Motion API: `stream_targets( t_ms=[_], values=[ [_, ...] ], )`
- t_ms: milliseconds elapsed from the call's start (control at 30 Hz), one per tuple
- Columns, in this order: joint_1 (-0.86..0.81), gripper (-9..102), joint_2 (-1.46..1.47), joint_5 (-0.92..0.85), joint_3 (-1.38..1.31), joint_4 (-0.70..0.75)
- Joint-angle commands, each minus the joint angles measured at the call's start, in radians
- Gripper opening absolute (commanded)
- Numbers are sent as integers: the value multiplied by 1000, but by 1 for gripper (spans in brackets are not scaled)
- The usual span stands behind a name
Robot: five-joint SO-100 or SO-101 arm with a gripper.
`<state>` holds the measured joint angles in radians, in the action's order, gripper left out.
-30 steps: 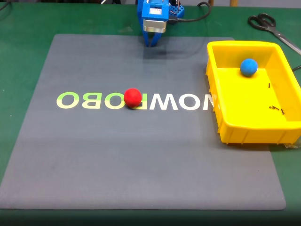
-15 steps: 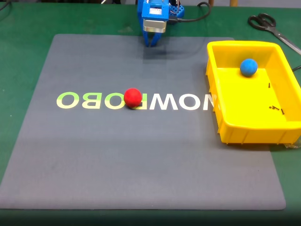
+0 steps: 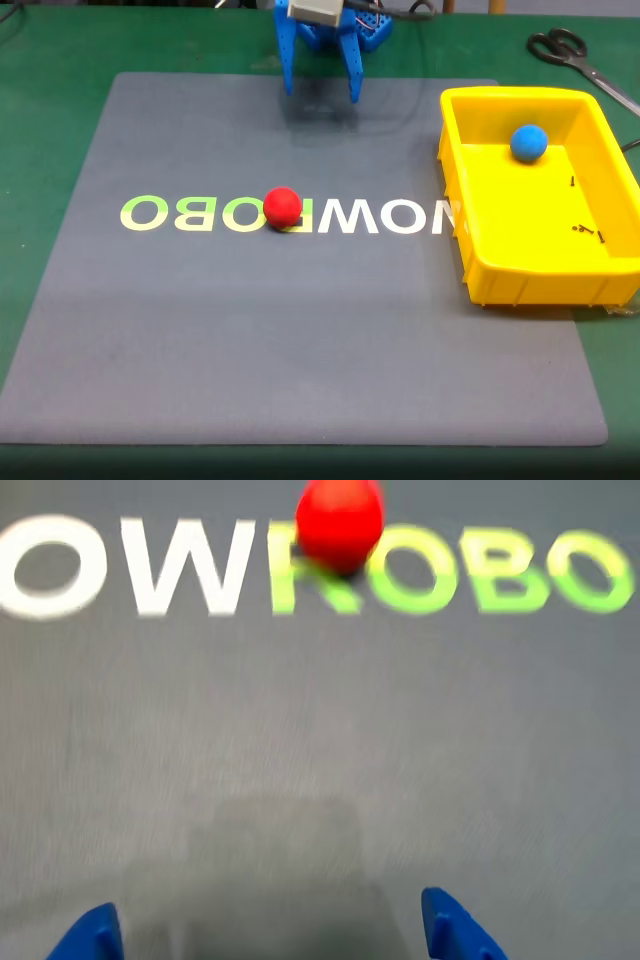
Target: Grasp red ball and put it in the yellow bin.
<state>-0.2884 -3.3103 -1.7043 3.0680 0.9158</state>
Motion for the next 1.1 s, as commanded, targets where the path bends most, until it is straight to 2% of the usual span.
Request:
stream_targets(
  t_ms=[0,267,700,1067],
  values=[
    [-5,34,3,25,-37,-98],
    [54,34,443,67,-337,-216],
    [-29,34,1172,26,-670,-526],
    [-23,35,1543,52,-894,-611]
  ],
)
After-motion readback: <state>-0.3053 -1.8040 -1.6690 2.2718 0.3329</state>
